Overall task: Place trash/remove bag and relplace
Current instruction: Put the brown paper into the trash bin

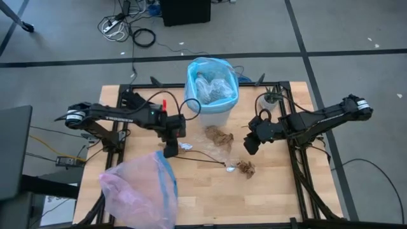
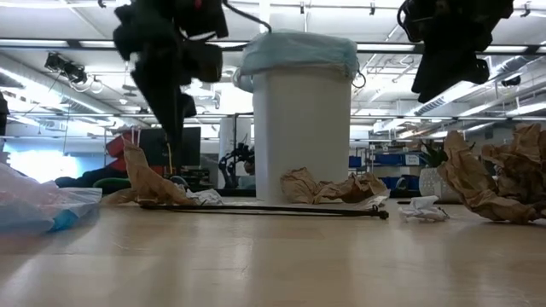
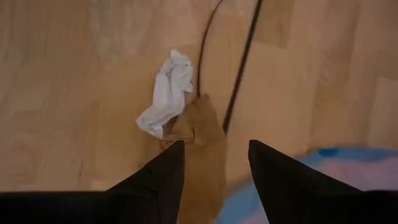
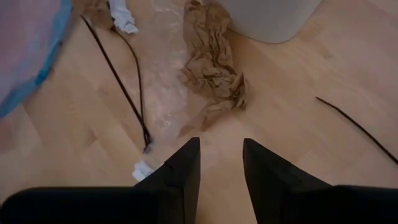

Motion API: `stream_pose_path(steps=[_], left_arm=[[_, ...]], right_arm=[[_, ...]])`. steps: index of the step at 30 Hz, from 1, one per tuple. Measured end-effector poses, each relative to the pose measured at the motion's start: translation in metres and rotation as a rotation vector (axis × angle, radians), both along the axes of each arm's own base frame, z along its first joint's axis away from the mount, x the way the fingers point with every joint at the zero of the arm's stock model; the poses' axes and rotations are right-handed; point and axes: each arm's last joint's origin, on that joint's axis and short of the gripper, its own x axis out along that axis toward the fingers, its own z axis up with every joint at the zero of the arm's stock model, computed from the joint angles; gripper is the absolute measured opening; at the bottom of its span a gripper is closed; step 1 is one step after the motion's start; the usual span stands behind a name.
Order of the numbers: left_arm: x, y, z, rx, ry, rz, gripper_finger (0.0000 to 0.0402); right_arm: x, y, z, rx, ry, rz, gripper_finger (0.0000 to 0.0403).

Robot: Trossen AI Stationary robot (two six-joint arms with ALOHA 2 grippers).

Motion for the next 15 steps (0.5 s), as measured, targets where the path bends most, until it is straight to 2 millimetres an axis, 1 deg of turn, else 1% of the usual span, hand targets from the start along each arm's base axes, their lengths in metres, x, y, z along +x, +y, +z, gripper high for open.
stream_pose_path(steps=[5, 10, 15], left_arm=[[-0.005, -0.001, -0.024, 0.002, -0.034, -0.032, 0.0209], [-0.013, -0.001, -0.045, 0.000, -0.031, -0.036, 0.0258], [-0.014, 0.000, -0.062, 0.075, -0.131, -0.035, 0.0296]], right_arm=[[0.000, 0.000, 0.000, -0.001, -0.001, -0.004, 0.0109], [0.000, 0.000, 0.000, 0.002, -0.005, -0.008, 0.0109], [0.001, -0.002, 0.000, 0.003, -0.006, -0.018, 0.0109]])
